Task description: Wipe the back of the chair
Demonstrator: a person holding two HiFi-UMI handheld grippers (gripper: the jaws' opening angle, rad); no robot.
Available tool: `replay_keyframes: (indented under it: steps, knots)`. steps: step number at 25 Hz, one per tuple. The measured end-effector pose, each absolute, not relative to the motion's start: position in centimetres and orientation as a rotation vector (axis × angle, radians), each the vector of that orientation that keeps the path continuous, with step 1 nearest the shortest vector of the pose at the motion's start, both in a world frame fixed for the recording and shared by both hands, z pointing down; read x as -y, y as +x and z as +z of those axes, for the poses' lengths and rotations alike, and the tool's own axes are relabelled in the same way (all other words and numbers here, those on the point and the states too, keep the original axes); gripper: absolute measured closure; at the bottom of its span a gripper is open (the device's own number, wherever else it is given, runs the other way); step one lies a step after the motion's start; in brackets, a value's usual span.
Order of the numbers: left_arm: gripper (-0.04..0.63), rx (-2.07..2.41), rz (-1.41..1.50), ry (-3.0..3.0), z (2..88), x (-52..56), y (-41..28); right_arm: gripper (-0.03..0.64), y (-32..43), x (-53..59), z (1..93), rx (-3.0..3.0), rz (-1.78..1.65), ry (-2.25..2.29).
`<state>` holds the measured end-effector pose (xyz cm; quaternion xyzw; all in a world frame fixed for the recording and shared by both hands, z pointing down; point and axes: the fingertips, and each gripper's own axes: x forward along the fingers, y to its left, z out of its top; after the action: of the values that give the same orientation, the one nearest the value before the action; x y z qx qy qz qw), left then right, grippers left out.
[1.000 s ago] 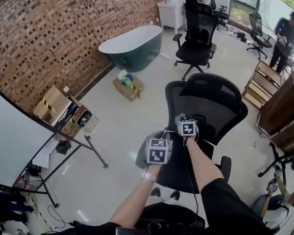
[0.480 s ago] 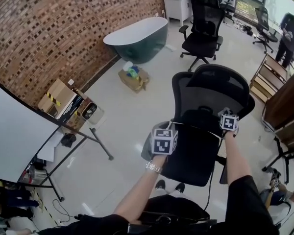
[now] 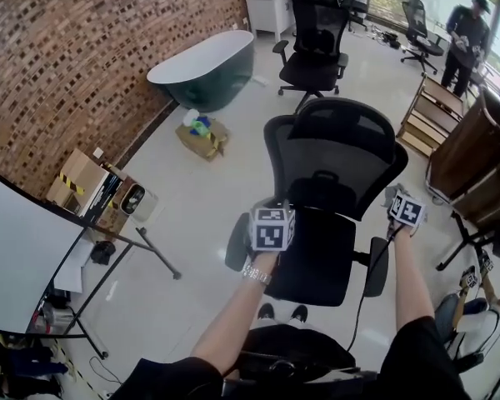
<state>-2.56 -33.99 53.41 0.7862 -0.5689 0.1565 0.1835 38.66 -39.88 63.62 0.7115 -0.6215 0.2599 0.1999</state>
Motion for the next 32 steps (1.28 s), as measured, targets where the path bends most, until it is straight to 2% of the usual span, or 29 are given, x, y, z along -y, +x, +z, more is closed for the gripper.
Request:
replay_keyframes:
  steps: [6, 10, 22, 32]
  knots:
    - [0.534, 1.593, 0.416, 2.303, 50.9, 34.4, 2.1, 0.572, 20.5, 35.7, 55.1, 2.095, 0.7, 1.736]
    - [0.534, 1.617, 0.423, 2.318, 50.0, 33.7, 3.7, 0.572, 13.7, 32.6, 53.9, 2.125, 0.66, 1.634]
    - [0.534, 1.662, 0.469, 2.317, 49.4, 28.6, 4.9, 0.572, 12.1, 27.7, 51.7, 2.205, 0.607, 1.57]
    - [0.534, 1.602, 0.5, 2.319, 51.3, 21.1, -0.5, 0.572, 6.0, 18.8, 53.7, 2.184, 0.668, 1.549]
